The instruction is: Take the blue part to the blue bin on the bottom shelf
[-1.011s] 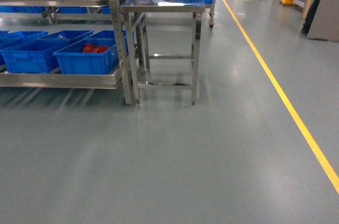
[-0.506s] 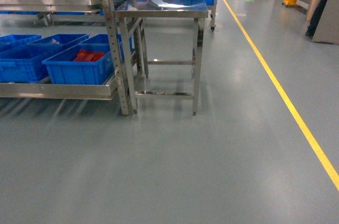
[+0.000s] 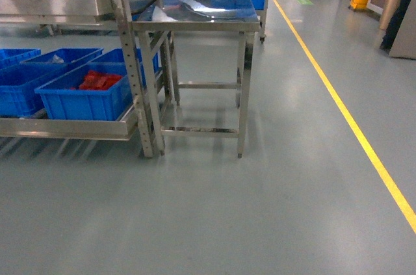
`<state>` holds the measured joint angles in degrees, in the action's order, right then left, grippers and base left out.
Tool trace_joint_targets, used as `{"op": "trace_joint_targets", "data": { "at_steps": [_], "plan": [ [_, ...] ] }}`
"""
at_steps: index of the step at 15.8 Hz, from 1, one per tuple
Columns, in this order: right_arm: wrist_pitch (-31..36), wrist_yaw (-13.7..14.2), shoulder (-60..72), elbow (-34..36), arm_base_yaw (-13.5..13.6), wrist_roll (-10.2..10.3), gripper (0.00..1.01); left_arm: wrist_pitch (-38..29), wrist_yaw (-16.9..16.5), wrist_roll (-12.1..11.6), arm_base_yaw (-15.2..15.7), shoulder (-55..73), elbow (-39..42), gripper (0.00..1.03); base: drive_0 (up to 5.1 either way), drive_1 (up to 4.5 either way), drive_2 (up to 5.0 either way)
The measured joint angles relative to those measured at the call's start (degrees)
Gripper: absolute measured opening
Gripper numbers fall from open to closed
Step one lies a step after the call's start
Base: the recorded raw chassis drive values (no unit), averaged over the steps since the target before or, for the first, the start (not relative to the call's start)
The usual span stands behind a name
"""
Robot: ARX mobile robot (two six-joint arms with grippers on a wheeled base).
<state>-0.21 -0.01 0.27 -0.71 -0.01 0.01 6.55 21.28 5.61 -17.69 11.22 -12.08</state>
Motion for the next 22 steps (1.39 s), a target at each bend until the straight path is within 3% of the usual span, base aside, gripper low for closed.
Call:
{"op": "trace_joint_targets", "data": {
  "at_steps": [22],
  "plan": [
    [0.0,0.0,0.0,0.0,0.0,0.0,0.98,-0.1,-0.1,0.0,0.0,-0.1,0.0,0.44,0.0,4.32,-4.3]
  ]
}}
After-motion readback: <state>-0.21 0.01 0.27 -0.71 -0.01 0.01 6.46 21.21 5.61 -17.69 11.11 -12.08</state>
